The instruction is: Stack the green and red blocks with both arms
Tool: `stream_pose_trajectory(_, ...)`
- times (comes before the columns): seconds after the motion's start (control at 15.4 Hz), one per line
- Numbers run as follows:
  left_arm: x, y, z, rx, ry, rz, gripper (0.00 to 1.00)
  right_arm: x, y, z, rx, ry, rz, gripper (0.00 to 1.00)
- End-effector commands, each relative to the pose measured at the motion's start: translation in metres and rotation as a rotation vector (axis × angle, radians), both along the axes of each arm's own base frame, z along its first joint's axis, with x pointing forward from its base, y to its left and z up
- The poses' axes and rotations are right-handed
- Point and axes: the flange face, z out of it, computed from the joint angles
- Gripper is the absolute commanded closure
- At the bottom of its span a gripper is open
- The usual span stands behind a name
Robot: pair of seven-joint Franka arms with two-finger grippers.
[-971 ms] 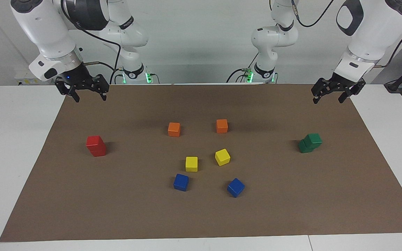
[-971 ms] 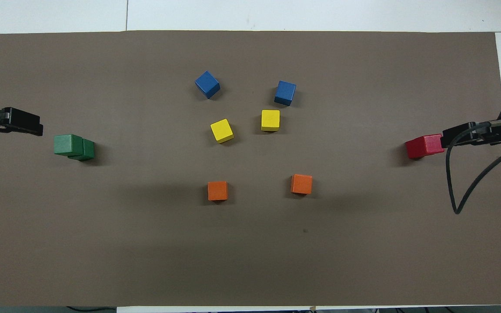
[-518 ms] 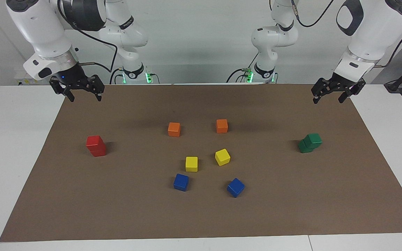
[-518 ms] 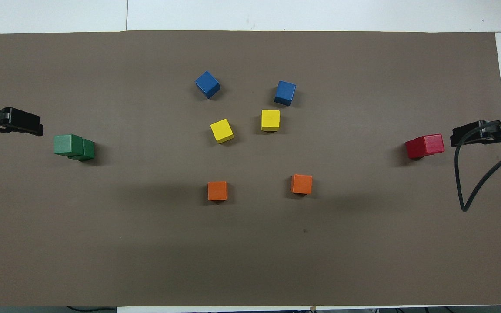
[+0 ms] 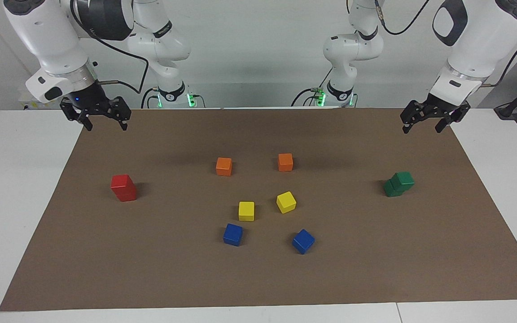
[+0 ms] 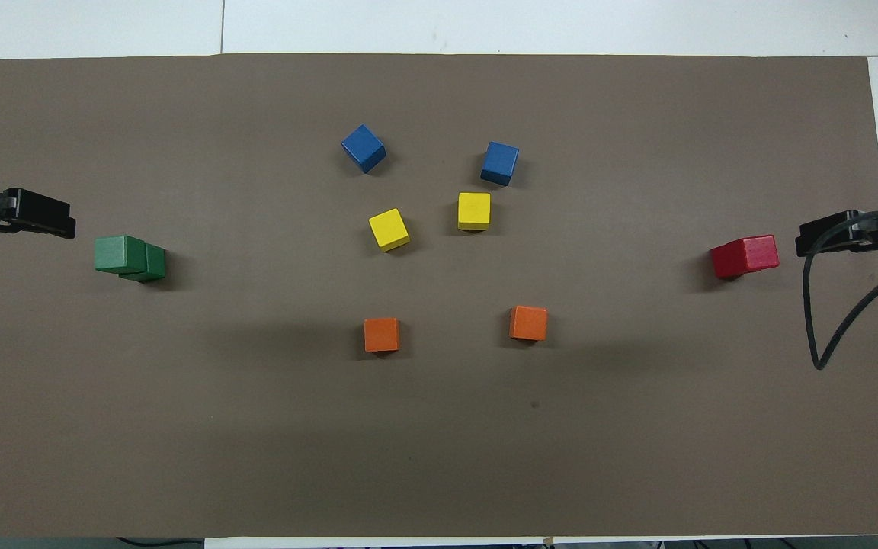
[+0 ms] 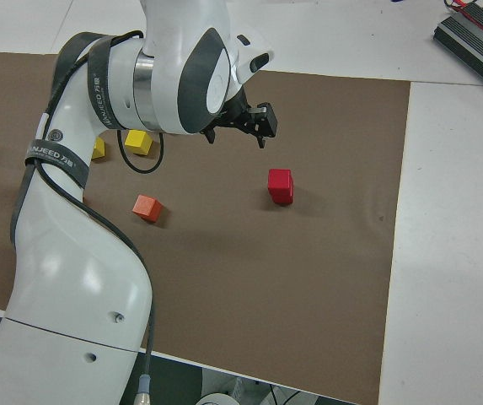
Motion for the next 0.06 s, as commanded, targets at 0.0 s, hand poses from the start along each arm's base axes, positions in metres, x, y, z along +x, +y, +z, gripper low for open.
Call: stream_pose_trajectory(0.0,-0.0066,0.0031,0.0033,-0.001,-0.002,-0.001,0.00,0.0036,0.0005,0.0016,-0.010,-0.008,-0.012,0.00)
